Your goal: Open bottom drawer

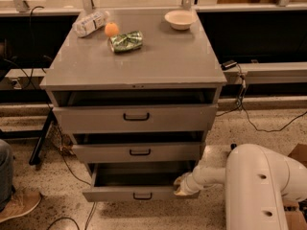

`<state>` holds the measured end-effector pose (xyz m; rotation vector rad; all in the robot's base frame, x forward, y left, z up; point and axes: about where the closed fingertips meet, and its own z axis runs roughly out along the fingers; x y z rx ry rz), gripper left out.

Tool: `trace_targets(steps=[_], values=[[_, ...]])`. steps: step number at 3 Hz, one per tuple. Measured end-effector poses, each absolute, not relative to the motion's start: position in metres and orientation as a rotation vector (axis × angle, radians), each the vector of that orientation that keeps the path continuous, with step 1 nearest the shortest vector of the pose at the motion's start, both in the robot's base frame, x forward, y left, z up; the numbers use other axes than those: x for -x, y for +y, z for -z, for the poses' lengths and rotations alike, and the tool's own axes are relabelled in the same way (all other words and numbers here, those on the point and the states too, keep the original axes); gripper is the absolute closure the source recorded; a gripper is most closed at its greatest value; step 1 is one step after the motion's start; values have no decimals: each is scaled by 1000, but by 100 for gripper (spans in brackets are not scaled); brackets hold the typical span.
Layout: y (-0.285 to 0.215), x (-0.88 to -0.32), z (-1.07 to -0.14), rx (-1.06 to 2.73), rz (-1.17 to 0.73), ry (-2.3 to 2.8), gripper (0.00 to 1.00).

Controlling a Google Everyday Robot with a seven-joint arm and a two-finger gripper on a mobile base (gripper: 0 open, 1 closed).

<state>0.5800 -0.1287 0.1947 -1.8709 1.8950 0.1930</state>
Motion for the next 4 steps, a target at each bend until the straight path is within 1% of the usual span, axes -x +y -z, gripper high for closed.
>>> trace_targets(steps=[1,2,3,4], values=[[-119,-550,-198,1922,-341,1873,100],[-118,-545,-196,1933,-357,1881,100],[-117,-544,-194,1935,-363,1880,81],[-116,-542,-193,1936,-368,1880,58]])
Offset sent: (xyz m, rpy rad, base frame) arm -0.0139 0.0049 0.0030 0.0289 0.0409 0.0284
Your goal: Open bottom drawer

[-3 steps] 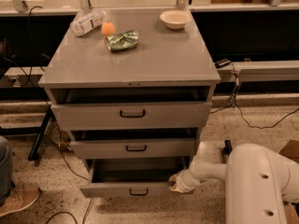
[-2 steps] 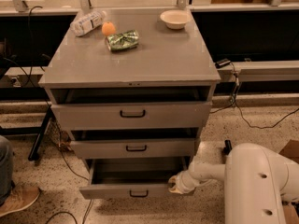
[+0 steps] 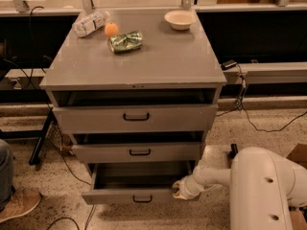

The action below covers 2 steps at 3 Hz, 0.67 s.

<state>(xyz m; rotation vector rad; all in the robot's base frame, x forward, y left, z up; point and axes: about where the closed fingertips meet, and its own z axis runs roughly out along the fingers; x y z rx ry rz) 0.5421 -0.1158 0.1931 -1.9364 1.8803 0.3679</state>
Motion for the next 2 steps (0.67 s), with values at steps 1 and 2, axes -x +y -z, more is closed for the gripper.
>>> trace_targets(steps=[1,2], values=[[-116,-542,-193,1937,-369,1880,35],[-114,-540,-191,1938,-373,1880,11]])
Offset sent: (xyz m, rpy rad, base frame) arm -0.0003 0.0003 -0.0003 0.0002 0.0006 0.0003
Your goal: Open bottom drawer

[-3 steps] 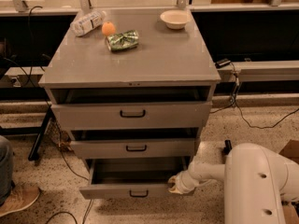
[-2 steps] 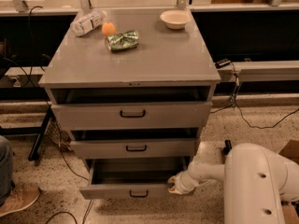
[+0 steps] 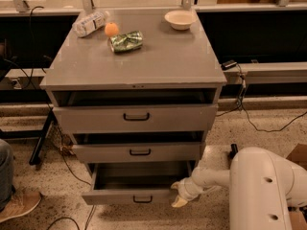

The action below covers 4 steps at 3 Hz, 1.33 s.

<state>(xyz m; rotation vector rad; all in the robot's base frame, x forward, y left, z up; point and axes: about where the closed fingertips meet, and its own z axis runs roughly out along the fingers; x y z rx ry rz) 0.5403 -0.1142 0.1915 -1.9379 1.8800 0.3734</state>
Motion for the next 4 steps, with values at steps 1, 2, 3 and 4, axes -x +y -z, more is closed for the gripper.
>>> trace_targets(steps=[1,2,3,4], values=[[-113,-539,-190,1939,-377,1880,0],[-113,-539,-190,1939,-377,1880,0],[-112,-540,-181,1936,-361,1919,0],[-112,-542,-170,1936,-320,1991,0]])
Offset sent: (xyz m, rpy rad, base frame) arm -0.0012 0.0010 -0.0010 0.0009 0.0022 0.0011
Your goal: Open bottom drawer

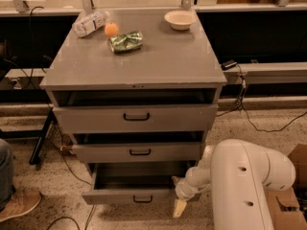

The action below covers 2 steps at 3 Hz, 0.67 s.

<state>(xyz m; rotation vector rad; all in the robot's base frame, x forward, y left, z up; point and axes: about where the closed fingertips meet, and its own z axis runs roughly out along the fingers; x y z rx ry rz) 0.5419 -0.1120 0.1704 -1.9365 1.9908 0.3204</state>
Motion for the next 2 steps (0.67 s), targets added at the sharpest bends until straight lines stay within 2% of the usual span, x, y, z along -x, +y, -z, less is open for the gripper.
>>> trace_targets(steps=[2], values=[[-113,-529,-166,1925,-319,2052,41]])
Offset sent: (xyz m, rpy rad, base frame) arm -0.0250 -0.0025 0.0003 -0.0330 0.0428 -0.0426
